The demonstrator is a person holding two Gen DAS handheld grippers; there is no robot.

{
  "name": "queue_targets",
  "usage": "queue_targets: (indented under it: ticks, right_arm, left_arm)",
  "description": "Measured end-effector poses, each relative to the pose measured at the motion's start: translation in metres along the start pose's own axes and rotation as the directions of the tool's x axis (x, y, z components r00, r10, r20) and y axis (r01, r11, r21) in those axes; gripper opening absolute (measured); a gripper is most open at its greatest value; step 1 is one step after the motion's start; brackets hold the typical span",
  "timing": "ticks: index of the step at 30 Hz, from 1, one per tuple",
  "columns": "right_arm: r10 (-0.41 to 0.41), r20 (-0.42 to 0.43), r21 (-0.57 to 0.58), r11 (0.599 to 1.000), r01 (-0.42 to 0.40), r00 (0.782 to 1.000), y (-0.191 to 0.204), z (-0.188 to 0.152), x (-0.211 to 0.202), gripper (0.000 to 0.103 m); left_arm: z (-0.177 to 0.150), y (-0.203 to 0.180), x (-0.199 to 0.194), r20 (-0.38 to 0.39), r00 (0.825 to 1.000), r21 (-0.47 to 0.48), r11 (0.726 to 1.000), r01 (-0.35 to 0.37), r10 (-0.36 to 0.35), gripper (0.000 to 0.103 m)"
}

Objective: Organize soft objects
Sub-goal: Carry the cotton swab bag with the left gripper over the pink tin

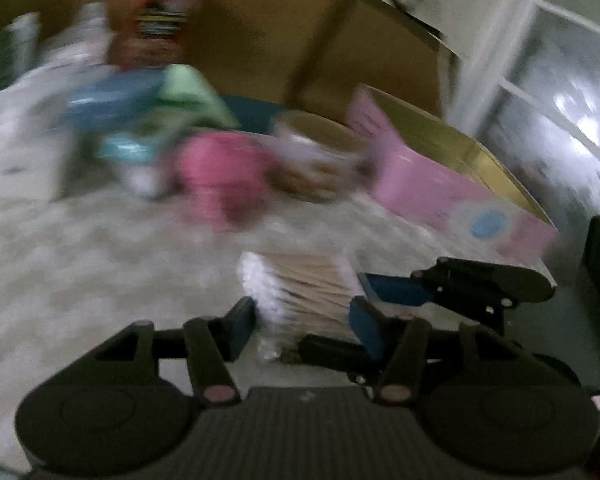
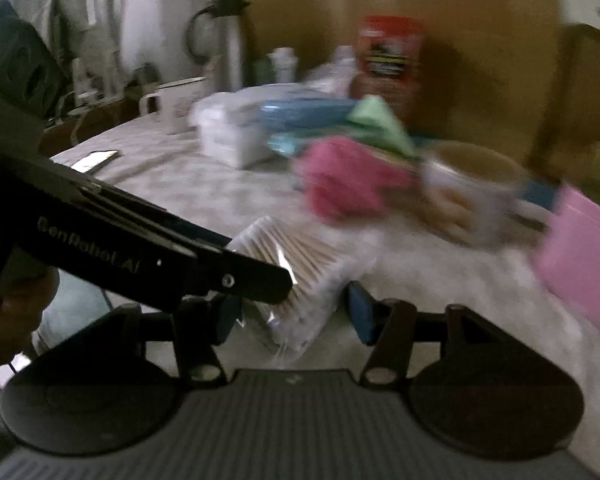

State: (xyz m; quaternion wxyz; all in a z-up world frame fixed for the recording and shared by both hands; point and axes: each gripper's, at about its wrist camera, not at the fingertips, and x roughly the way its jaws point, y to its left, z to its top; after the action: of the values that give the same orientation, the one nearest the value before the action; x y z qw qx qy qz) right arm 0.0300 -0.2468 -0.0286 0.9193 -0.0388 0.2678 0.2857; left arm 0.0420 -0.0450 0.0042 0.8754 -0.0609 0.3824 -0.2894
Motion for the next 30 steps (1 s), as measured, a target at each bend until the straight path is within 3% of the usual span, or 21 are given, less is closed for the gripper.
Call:
queue_targets:
  ticks: [8, 14, 18, 23, 30]
  right_arm:
    - [-0.165, 0.03, 0.115, 0.98, 0.161, 0.986, -0.044, -0.041, -0.051, 0.06]
    - [-0.285, 0.066, 0.182, 0.946, 0.269, 0.956, -0.063, -0.064, -0.083, 0.059]
    - [-0.372, 0.142, 0.199, 0.918, 0.342, 0.917, -0.077, -0.06, -0.111, 0.059]
    - [-0.47, 0.241, 0.211, 0.879, 0.427, 0.849, -0.102, -0.044, -0.135, 0.059]
    - [-0.563, 0.251, 0.248, 0.824, 0.51, 0.788, -0.148, -0.035, -0.141, 0.059]
  left_arm:
    - [0.004, -0.082, 0.047, -0.09, 0.992, 0.149, 0.984, 0.103, -0.09, 0.056]
    - [0.013, -0.129, 0.077, -0.168, 0.973, 0.201, 0.961, 0.192, -0.159, 0.056]
    - [0.031, -0.161, 0.078, -0.149, 0.966, 0.254, 0.936, 0.242, -0.21, 0.056]
    - [0.062, -0.203, 0.076, -0.066, 0.966, 0.35, 0.9, 0.259, -0.252, 0.056]
    - [0.094, -0.251, 0.115, -0.017, 0.965, 0.406, 0.88, 0.247, -0.263, 0.056]
